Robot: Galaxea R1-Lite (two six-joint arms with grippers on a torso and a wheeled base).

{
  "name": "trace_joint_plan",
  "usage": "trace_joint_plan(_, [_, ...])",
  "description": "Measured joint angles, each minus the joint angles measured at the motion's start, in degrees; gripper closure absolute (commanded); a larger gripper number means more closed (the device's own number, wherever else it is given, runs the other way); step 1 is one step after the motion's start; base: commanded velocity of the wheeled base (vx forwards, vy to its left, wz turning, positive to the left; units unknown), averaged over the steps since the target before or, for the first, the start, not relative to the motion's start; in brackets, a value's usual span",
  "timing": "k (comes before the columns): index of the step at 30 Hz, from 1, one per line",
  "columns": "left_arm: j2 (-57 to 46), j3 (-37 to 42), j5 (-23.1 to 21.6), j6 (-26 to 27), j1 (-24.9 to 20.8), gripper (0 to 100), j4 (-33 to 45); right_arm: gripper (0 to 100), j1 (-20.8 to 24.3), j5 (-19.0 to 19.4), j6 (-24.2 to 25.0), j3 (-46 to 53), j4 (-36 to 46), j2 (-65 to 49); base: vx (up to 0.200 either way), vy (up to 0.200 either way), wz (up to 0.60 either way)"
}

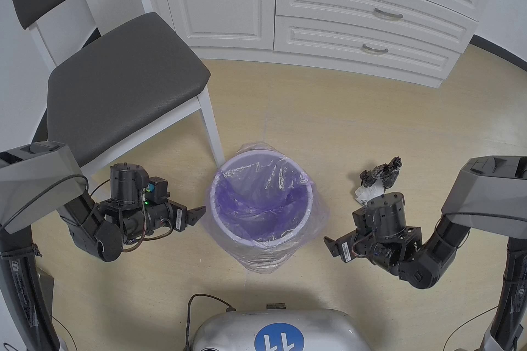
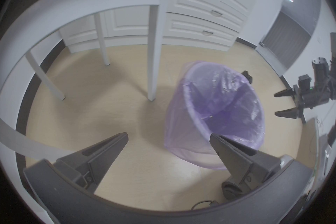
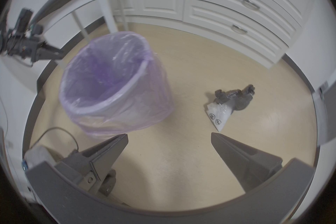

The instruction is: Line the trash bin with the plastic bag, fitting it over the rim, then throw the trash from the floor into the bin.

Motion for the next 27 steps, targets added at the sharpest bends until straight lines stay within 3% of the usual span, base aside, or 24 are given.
trace_joint_plan(9, [-0.1, 6.5, -6.9, 5.8, -1.5, 0, -3.6, 0, 2.4, 1.5, -2.7, 3.0, -7.5, 6.4, 0.0, 0.0, 0.0])
trace_joint_plan(19, [4.0, 7.3, -8.4, 8.9, -2.3, 0, -4.3, 0, 0.4, 2.5, -1.8, -3.0, -8.2, 13.5, 0.0, 0.0, 0.0])
trace_joint_plan(27, [9.5, 5.4, -7.7, 9.4, -2.0, 0, -9.7, 0, -2.6, 2.5, 1.2, -9.3, -6.6, 17.6, 0.0, 0.0, 0.0])
